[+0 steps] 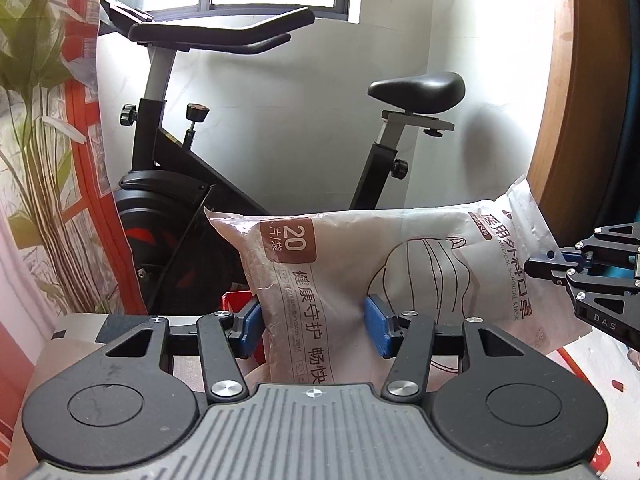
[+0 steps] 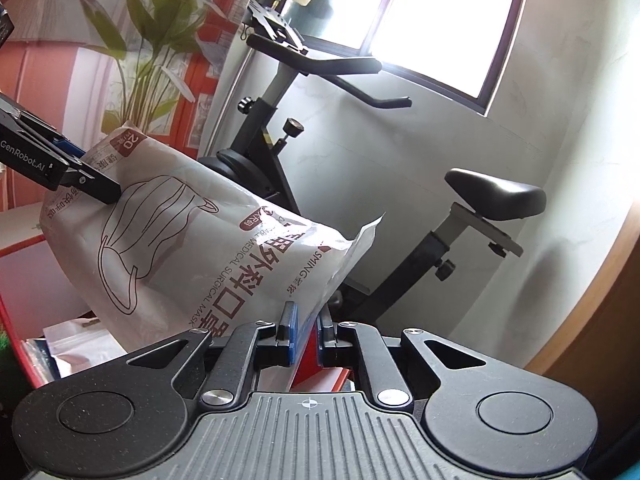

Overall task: Organize soft objects
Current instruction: 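Lift the mask bag with the left gripper and carry it over the box, then open the left gripper to drop the mask bag into the red box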

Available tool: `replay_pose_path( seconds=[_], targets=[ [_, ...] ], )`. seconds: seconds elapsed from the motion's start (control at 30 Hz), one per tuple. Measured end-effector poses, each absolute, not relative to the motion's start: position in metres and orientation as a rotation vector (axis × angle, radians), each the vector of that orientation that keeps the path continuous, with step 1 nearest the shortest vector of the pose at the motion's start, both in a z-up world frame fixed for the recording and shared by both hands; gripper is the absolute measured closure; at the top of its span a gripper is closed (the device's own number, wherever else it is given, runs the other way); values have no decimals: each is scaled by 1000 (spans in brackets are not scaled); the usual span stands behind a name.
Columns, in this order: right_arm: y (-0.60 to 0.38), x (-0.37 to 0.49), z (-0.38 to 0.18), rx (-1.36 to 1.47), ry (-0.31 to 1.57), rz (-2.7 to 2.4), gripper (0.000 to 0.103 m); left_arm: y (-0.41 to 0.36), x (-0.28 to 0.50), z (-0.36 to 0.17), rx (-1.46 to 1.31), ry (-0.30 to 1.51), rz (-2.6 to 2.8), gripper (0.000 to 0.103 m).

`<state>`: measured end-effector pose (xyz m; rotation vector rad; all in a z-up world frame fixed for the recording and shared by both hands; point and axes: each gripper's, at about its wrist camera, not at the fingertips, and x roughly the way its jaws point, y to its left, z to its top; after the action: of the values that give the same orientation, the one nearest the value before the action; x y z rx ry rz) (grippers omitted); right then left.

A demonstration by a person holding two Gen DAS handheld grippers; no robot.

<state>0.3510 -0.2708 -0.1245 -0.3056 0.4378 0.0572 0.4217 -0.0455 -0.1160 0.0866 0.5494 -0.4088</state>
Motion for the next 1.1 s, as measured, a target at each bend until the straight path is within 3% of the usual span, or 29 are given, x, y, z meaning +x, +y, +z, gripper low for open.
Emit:
replay_pose_path(
  seconds=[0.37, 1.1],
  targets=[
    [-280, 406, -162, -352, 497, 22, 95, -63, 473, -145, 144, 630, -381, 49],
    [-272, 417, -185, -393, 583, -14, 89, -67, 497, -164, 210, 774, -311, 49]
  ],
)
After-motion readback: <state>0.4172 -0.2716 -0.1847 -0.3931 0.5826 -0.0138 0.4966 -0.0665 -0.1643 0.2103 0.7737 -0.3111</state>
